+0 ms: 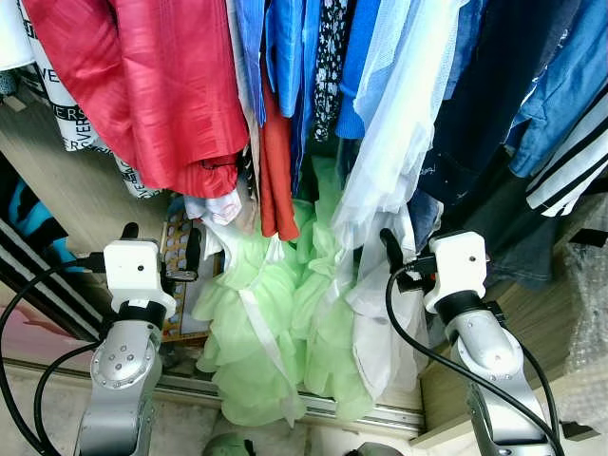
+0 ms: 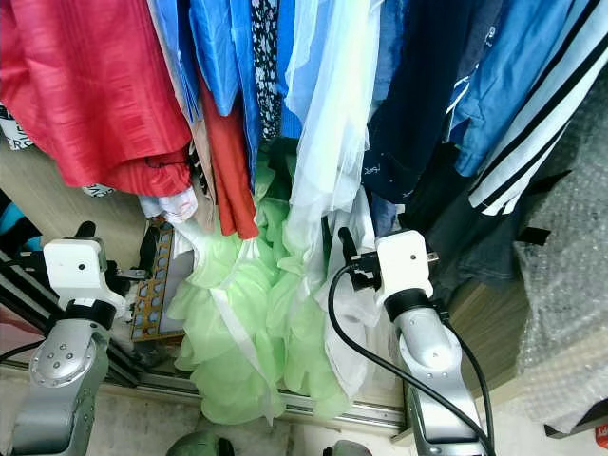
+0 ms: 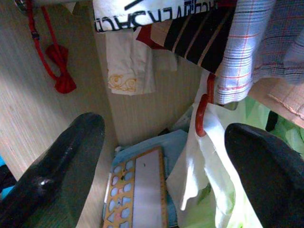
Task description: Clean up the room
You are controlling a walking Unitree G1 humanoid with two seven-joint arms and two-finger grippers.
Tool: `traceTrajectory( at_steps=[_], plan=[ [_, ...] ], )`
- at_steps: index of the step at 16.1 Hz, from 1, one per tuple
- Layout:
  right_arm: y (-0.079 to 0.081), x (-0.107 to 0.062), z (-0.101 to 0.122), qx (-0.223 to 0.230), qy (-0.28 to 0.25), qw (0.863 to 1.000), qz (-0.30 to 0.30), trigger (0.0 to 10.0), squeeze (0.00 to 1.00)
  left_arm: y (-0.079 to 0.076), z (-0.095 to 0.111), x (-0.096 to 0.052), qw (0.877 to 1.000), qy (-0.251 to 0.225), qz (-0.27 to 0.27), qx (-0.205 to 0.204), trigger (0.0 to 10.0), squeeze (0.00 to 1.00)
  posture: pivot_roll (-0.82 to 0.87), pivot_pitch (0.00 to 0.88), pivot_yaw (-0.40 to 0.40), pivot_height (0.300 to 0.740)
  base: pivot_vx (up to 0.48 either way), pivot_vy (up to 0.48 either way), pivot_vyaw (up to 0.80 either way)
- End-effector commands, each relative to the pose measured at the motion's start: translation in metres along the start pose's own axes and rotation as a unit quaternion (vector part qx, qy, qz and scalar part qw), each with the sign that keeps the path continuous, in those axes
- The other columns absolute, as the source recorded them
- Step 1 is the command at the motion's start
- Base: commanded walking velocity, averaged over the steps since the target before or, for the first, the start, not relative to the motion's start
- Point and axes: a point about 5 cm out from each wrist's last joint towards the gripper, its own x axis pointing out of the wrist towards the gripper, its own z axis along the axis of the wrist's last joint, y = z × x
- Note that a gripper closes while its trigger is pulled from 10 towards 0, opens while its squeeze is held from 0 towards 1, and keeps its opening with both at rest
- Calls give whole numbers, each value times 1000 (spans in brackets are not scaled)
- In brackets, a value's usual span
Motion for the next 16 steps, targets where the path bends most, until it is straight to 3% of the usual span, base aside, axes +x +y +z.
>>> traceTrajectory(
  at_steps=[1,2,3,4,7,9,13,16],
  plan=[
    [-14,45,2,78,50,993,-68,10000,0,-8,-7,41,994,96,11,-58,10000,0,33,0,-59,740,0,0,0],
    [-18,20,-11,45,64,994,-77,10000,0,-7,-11,16,995,80,-7,-59,10000,0,27,0,-60,740,0,0,0],
    [-26,-16,-25,-6,78,992,-98,10000,0,-9,-15,-20,995,68,-38,-55,10000,0,28,0,-60,740,0,0,0],
    [-25,-17,-27,22,80,992,-95,10000,0,-9,-16,-23,995,71,-43,-52,10000,0,29,0,-61,740,0,0,0],
    [-30,-20,-25,14,76,991,-108,10000,0,-3,-21,-28,995,81,-31,-40,10000,0,31,0,-67,740,0,0,0],
    [-35,-33,-26,20,87,989,-116,10000,0,-2,-20,-38,994,91,-35,-43,10000,0,36,0,-70,740,0,0,0],
    [-19,-63,-14,-7,67,997,-29,10000,0,5,-13,-52,996,82,-23,-6,10000,0,38,0,-67,740,0,0,0],
    [-15,-61,-6,-23,44,999,-5,10000,0,-2,-5,-47,997,70,-24,-1,10000,0,34,0,-61,740,0,0,0]
  ],
)
